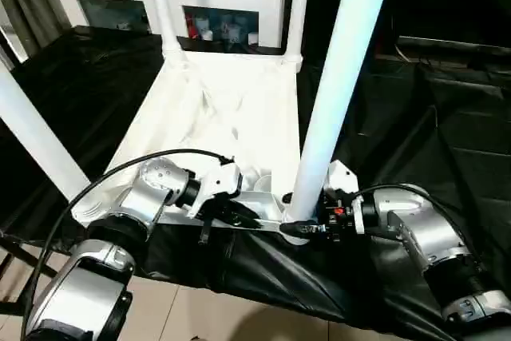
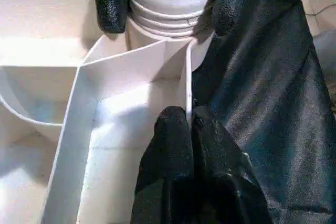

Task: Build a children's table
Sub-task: Rotate leg to tighten

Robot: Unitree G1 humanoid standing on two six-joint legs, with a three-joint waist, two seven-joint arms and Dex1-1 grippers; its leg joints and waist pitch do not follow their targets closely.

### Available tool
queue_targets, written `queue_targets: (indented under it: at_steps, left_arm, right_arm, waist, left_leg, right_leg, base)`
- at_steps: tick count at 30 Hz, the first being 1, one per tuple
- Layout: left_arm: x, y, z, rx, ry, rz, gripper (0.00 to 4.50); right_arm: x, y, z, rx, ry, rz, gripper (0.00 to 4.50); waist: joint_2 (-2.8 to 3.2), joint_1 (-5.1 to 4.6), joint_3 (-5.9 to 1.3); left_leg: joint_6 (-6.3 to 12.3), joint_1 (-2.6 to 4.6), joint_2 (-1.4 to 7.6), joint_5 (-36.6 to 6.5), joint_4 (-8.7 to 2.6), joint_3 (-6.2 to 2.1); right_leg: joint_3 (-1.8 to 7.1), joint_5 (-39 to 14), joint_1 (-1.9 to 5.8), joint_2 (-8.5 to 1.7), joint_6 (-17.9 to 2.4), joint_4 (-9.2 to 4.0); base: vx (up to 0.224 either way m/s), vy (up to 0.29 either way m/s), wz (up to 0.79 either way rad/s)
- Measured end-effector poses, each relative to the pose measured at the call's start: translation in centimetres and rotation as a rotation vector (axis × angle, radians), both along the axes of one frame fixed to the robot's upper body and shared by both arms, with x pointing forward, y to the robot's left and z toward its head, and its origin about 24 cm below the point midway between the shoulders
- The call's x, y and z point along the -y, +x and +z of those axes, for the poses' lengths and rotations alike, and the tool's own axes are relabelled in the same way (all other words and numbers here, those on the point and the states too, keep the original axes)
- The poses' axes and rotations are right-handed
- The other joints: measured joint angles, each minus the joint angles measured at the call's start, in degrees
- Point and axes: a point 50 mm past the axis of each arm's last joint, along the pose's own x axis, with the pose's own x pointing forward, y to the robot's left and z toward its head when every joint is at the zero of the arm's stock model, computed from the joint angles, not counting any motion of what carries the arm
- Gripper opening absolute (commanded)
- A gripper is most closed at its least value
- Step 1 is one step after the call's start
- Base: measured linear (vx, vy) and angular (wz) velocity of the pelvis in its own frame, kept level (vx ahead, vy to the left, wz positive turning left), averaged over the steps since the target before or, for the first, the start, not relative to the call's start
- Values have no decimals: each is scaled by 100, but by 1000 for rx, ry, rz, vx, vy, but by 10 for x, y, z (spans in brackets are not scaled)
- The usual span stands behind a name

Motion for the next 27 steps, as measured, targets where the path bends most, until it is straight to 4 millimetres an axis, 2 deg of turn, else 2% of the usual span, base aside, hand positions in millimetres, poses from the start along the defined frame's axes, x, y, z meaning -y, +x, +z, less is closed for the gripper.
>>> queue_targets:
  at_steps: [2, 6, 11, 14, 15, 16, 17, 21, 27]
  left_arm:
    - [2, 9, 2, 39, 8, 107, 0]
    - [13, 14, -1, 66, -5, 213, 0]
    - [30, 17, -4, 91, -33, 326, 0]
    - [37, 18, -5, 108, -36, 371, 0]
    - [38, 18, -5, 109, -37, 373, 0]
    - [39, 17, -5, 119, -38, 377, 0]
    - [40, 17, -5, 122, -39, 375, 0]
    - [48, 15, -4, 133, -50, 347, 0]
    - [40, 10, -1, 146, -74, 258, 0]
  right_arm:
    - [-3, 8, -6, 26, 23, -169, 270]
    - [-6, 17, -10, 70, 34, -396, 269]
    - [-15, 24, -15, 93, 54, -677, 269]
    - [-22, 27, -16, 117, 47, -807, 269]
    - [-22, 27, -16, 119, 46, -810, 269]
    - [-23, 28, -15, 140, 42, -828, 325]
    - [-24, 28, -15, 153, 32, -835, 339]
    - [-21, 28, -16, 184, 13, -838, 374]
    - [-8, 21, -9, 176, 24, -590, 396]
  waist:
    - [-13, -37, 5]
    - [-19, -166, 18]
    - [-29, -212, 18]
    - [-5, -240, 2]
    - [-3, -242, 1]
    - [6, -249, -4]
    - [7, -252, -4]
    - [27, -219, -10]
    - [39, -157, -4]
  left_leg:
    - [-36, 11, 0, -16, 13, 0]
    - [-53, 12, -9, -6, 11, 1]
    - [-53, 16, -12, -5, 8, -2]
    - [-53, 16, -16, -5, 7, -1]
    - [-53, 16, -17, -5, 7, -1]
    - [-53, 14, -19, -5, 5, -1]
    - [-53, 12, -19, -5, 4, -2]
    - [-52, 8, -19, -5, 0, 0]
    - [-12, -15, -16, 10, -17, 0]
  right_leg:
    - [5, 1, 3, -2, -2, 21]
    - [16, -11, -1, -5, 19, 14]
    - [21, -8, -3, -5, 19, 11]
    - [27, -8, -3, -6, 19, 11]
    - [27, -8, -2, -6, 19, 11]
    - [31, -7, -3, -6, 18, 11]
    - [30, 5, -4, -6, -2, 11]
    - [39, 7, -5, -6, -6, 11]
    - [31, -22, -12, -4, 25, 12]
  base:
    - [-59, -8, 0]
    - [-27, 0, 0]
    - [-12, 2, -1]
    - [0, 0, 0]
    - [0, 0, 0]
    - [0, 0, 0]
    - [0, 0, 0]
    - [0, 0, 0]
    - [0, 0, 0]
